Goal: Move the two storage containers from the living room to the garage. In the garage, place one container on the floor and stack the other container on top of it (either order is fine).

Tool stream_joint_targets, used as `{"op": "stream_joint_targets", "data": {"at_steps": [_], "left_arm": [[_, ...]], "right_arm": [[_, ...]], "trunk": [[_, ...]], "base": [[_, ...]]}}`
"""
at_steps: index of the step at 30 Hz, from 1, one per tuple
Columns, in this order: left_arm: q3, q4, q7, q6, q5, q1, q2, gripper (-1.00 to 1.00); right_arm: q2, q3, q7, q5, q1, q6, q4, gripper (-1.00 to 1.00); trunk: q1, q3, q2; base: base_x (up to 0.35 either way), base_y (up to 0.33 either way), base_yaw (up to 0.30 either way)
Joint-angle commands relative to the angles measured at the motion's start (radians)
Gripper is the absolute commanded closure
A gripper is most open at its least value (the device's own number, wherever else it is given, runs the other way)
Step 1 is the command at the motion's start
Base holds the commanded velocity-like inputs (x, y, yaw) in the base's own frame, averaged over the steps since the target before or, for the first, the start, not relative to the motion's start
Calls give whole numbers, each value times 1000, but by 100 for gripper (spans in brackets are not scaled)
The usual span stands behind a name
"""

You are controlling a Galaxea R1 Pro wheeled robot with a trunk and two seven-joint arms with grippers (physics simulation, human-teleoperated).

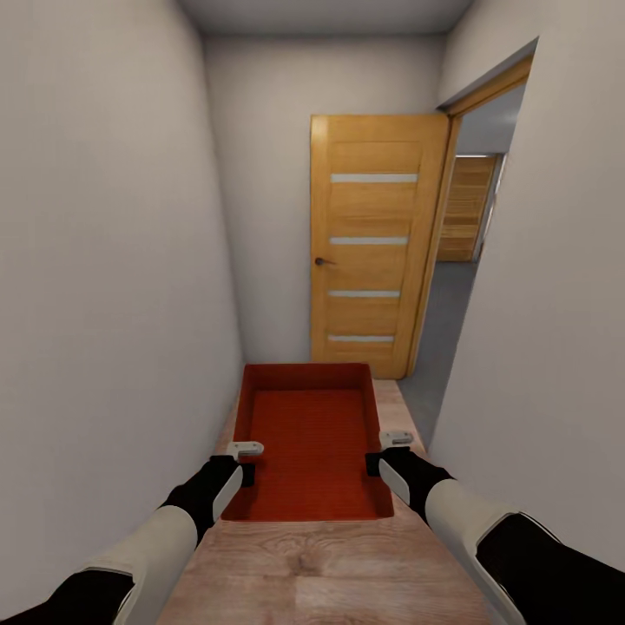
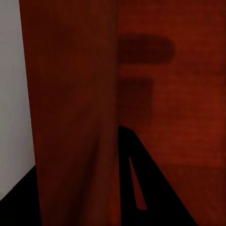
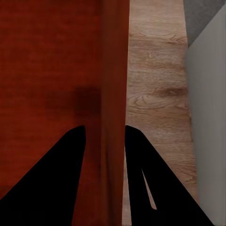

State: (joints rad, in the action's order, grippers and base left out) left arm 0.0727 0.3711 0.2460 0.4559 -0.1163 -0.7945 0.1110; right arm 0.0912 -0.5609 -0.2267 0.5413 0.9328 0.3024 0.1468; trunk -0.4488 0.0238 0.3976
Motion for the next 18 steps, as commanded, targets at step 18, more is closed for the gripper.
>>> {"op": "stream_joint_targets", "data": {"at_steps": [18], "left_arm": [[27,2,7,6,-20,0,-15,100]], "right_arm": [[-1,-7,1,35,1,2,4,100]], "trunk": [[-1,2,2]], "base": [[322,0,0]]}}
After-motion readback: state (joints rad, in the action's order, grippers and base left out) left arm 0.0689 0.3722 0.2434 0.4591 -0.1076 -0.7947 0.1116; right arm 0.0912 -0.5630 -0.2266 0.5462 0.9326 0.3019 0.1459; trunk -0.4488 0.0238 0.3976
